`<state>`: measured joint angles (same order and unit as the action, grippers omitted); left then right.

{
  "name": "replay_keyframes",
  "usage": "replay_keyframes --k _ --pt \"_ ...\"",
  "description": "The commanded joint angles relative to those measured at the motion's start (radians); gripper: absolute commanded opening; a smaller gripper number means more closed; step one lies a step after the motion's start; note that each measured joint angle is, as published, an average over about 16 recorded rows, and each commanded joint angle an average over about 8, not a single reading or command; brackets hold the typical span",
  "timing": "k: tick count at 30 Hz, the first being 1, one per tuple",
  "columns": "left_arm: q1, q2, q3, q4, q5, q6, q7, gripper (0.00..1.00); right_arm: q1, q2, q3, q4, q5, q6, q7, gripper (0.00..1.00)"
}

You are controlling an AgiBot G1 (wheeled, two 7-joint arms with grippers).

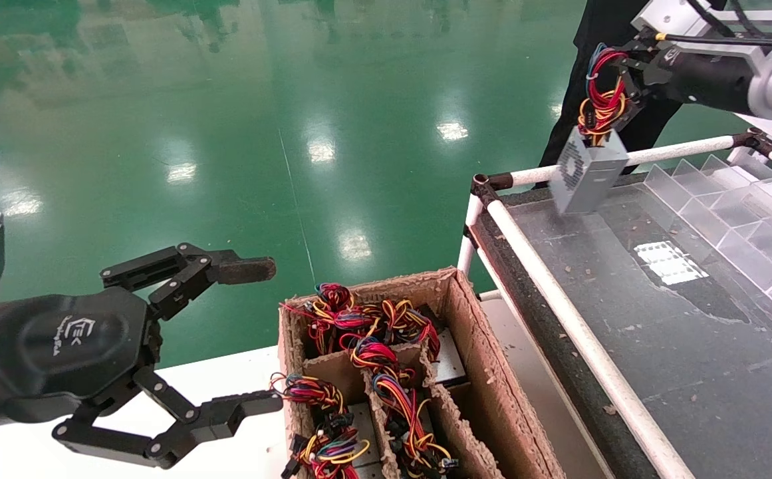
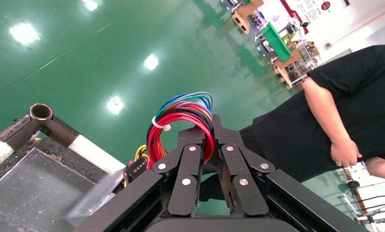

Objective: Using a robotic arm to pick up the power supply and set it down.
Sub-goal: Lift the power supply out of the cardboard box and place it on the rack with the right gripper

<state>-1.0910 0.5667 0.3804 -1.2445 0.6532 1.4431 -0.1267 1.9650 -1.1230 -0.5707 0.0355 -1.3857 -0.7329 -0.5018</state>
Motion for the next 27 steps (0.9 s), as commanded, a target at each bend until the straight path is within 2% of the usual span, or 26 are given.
replay_keyframes --k 1,6,18,19,25,27 --pt "0.0 0.0 0.0 0.0 0.0 0.0 0.0 1.0 -0.002 -0.011 0.002 -0.006 0.002 0.014 -0.006 0.0" --pt "0.0 0.0 0.0 0.0 0.0 0.0 0.0 1.0 -0.01 -0.038 0.005 -0.014 0.007 0.021 -0.014 0.0" --pt "0.0 0.0 0.0 0.0 0.0 0.0 0.0 1.0 -0.025 -0.079 0.004 -0.023 0.006 -0.024 -0.031 0.02" --pt "0.0 0.0 0.0 0.0 0.0 0.0 0.0 1.0 -0.027 -0.082 0.003 -0.024 0.005 -0.024 -0.033 0.07" --pt "0.0 0.0 0.0 0.0 0.0 0.0 0.0 1.0 -0.031 -0.098 0.001 -0.03 0.003 -0.019 -0.034 0.82" --pt "0.0 0.0 0.0 0.0 0.0 0.0 0.0 1.0 -0.03 -0.101 0.001 -0.032 0.003 -0.019 -0.032 1.0"
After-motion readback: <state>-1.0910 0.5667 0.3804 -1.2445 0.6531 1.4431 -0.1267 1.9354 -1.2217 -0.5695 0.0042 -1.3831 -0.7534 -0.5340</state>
